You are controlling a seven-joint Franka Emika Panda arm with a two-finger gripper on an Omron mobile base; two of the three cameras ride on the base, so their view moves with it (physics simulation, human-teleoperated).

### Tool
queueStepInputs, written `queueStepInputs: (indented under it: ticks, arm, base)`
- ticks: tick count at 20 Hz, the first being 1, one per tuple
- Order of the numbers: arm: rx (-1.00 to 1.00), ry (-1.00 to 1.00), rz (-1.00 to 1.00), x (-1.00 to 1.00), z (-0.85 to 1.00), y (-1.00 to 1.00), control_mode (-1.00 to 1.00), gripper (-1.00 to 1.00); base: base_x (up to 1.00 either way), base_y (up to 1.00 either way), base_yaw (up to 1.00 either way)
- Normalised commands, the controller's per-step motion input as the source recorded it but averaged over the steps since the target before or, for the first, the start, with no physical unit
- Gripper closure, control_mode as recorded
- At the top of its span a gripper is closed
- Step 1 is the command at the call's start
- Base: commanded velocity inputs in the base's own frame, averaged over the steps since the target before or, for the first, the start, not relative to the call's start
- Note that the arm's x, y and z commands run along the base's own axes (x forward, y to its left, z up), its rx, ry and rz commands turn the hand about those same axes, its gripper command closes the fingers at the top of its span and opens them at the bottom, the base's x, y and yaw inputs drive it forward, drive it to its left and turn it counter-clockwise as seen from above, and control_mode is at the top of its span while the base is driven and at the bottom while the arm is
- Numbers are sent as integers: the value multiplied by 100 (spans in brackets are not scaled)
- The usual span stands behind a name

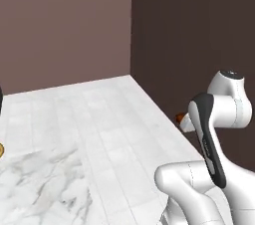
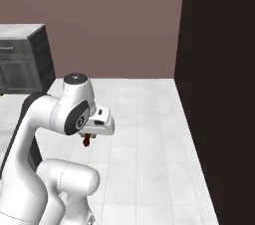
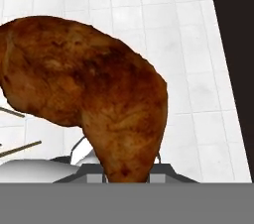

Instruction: Take the chicken drumsticks from the pan and place one on each plate on the dining counter.

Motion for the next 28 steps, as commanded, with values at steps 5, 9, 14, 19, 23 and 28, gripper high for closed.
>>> queueStepInputs:
  ticks: [5,9,14,19,23,28]
  arm:
    - [0,0,0,0,0,0,100,100]
    - [0,0,0,0,0,0,100,100]
    - [0,0,0,0,0,0,100,100]
    - [0,0,0,0,0,0,100,100]
    - [0,0,0,0,0,0,100,100]
    - [0,0,0,0,0,0,100,100]
  base:
    - [100,-8,32]
    - [100,-2,38]
    - [100,0,43]
    - [99,-4,54]
    - [76,-12,80]
    - [59,-11,93]
